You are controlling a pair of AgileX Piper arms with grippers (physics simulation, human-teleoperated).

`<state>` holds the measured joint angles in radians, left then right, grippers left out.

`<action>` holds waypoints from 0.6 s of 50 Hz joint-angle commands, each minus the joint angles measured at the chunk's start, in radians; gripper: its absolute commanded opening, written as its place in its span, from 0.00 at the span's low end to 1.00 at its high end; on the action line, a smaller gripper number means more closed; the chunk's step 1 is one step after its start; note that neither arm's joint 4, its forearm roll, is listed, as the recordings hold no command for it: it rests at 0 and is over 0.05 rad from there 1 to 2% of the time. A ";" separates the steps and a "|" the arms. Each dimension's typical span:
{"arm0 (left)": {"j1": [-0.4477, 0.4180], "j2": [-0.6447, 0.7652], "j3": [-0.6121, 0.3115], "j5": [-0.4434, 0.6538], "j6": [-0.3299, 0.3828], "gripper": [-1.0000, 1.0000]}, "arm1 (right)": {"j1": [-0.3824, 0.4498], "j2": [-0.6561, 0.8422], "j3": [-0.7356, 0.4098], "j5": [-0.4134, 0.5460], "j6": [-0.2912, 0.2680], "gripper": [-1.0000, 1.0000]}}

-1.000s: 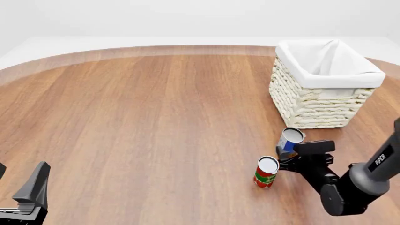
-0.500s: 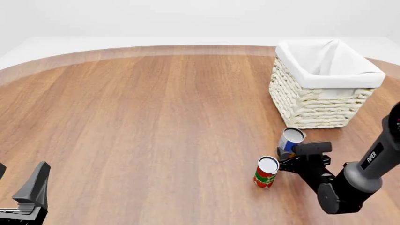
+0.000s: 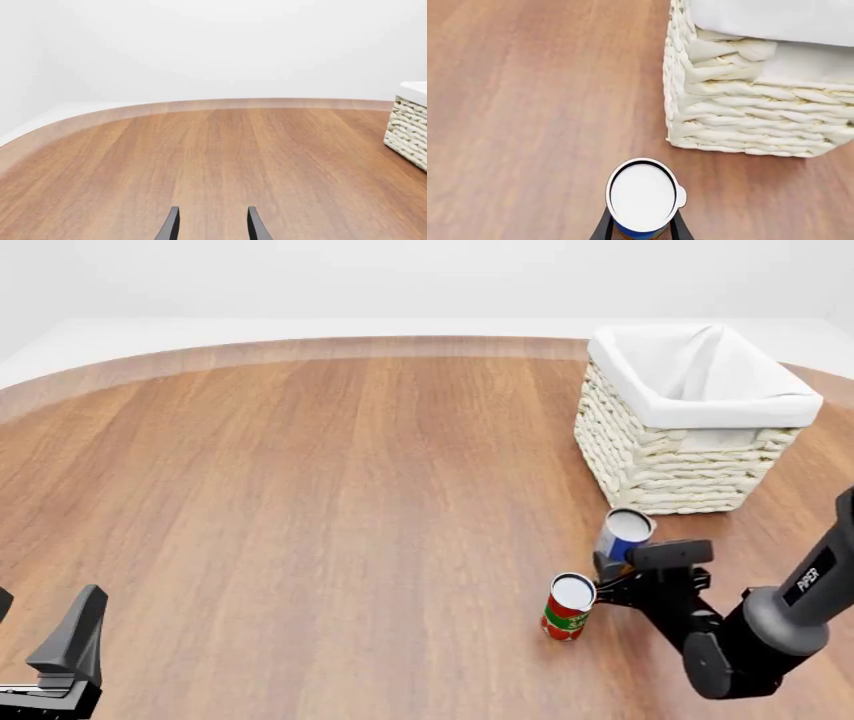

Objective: Pick up the alphabet soup and the cream cheese box, and put them in the basket.

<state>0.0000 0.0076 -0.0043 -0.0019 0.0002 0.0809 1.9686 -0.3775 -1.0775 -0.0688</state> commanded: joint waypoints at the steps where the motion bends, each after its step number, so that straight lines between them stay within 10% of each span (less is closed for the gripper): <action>1: 0.000 0.000 0.000 0.000 0.000 1.00 | -0.002 -0.081 0.027 0.014 0.001 0.00; 30: 0.000 0.000 0.000 0.000 0.000 1.00 | -0.028 -0.438 0.130 0.182 -0.062 0.00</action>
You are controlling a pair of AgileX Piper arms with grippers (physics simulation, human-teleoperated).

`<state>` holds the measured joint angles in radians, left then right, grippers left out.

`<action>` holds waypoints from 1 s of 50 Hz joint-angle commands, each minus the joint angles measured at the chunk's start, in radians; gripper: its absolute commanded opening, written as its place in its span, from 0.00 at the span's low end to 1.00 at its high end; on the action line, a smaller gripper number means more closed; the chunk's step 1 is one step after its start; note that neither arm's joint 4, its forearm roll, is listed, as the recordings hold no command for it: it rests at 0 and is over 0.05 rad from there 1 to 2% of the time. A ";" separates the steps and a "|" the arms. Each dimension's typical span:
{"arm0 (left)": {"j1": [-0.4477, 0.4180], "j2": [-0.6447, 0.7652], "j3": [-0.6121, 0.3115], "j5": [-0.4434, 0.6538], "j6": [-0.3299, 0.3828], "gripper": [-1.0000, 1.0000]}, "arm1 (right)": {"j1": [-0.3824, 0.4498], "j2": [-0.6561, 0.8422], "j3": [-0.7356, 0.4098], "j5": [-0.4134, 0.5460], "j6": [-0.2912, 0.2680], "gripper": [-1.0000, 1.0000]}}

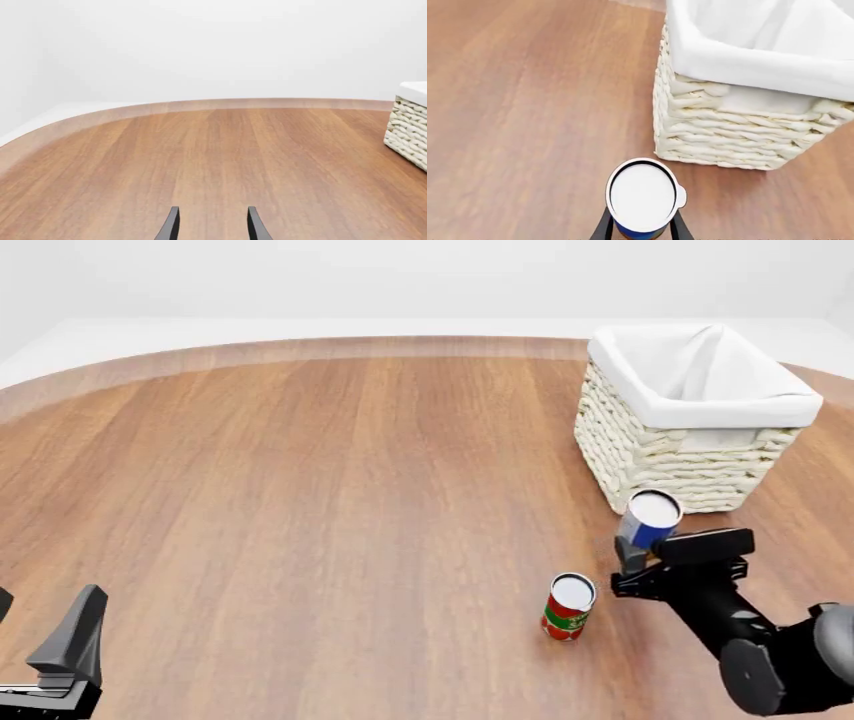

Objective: Pick up the alphabet soup and the cream cheese box, and put them in the basket.

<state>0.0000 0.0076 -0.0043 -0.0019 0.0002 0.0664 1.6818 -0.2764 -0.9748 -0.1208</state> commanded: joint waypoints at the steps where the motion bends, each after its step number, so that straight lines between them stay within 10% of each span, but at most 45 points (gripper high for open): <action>1: 0.000 0.000 0.000 0.000 0.000 1.00 | -0.016 -0.166 0.029 0.091 -0.014 0.00; 50: 0.000 0.000 0.000 0.000 0.000 1.00 | -0.060 -0.568 -0.299 0.696 -0.224 0.00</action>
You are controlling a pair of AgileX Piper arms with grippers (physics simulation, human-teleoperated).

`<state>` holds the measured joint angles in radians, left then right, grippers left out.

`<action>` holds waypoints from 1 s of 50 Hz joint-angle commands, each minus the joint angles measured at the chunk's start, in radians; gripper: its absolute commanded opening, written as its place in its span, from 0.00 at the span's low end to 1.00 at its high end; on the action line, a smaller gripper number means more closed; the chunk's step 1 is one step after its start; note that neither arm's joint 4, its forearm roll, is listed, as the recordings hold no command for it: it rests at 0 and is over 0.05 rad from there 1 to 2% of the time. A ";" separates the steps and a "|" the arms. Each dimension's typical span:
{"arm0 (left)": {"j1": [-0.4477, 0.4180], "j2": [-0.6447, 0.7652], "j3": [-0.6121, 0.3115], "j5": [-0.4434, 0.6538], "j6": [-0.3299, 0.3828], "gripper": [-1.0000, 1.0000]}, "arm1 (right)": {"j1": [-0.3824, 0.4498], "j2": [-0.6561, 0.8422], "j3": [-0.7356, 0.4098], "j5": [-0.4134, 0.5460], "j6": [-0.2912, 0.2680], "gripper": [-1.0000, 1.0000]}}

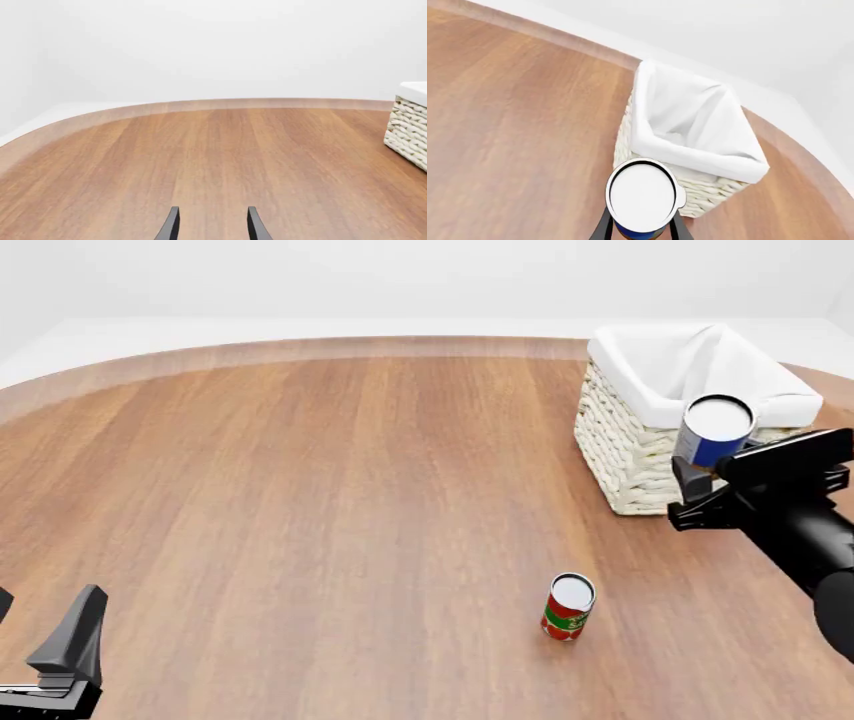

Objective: Pick up the alphabet soup and the cream cheese box, and put them in the basket.

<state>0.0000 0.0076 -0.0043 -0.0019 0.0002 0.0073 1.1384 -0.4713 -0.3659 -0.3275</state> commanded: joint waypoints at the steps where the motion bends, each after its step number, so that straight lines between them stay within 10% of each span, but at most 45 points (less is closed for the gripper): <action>1: 0.000 0.000 0.000 0.000 0.000 1.00 | 0.000 -0.024 -0.115 0.095 -0.019 0.00; 50: 0.000 0.000 0.000 0.000 0.000 1.00 | -0.051 0.376 -0.822 0.410 -0.031 0.00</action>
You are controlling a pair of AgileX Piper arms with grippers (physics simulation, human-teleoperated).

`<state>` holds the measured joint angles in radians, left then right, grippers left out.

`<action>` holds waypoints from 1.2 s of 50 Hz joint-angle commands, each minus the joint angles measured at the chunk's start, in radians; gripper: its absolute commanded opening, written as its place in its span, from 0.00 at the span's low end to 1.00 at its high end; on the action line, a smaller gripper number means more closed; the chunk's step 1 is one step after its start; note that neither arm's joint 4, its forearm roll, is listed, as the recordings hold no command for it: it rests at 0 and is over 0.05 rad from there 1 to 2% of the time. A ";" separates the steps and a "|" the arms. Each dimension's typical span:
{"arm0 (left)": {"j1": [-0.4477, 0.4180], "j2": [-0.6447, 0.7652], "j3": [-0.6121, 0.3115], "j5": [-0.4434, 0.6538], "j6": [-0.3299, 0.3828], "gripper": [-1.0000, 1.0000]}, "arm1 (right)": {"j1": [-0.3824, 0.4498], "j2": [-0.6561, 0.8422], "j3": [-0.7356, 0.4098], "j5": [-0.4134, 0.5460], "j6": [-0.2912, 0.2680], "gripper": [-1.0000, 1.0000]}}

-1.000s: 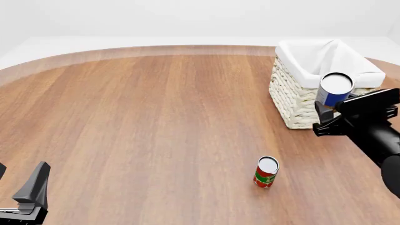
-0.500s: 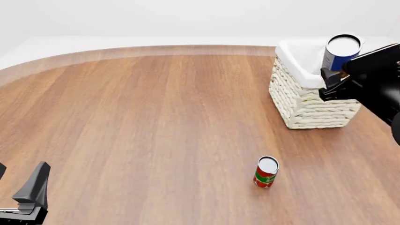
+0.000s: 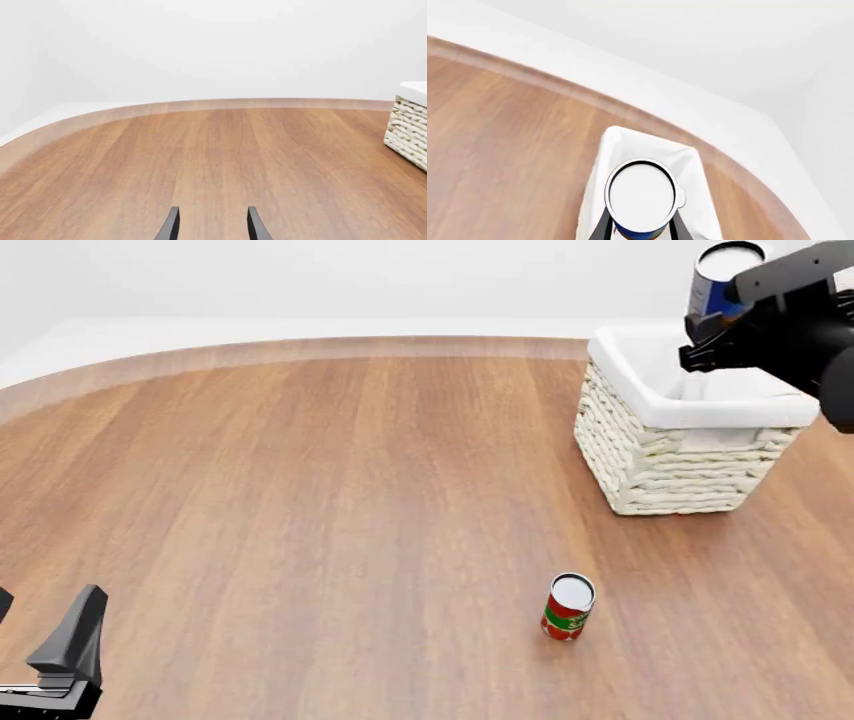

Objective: Pick up the alphabet soup and the cream cheese box, and put them in the basket.

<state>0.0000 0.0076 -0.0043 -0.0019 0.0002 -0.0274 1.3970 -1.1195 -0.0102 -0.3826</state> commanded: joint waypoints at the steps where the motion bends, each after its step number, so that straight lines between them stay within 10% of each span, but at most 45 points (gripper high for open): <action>1: 0.000 0.000 0.000 0.000 0.000 1.00 | -0.016 0.126 -0.185 0.058 0.026 0.00; 60: 0.000 0.000 0.000 0.000 0.000 1.00 | -0.102 0.423 -0.544 0.332 0.150 0.00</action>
<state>0.0000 0.0076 -0.0043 -0.0019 0.0001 -0.1190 1.7876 -1.6026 0.2655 -0.2807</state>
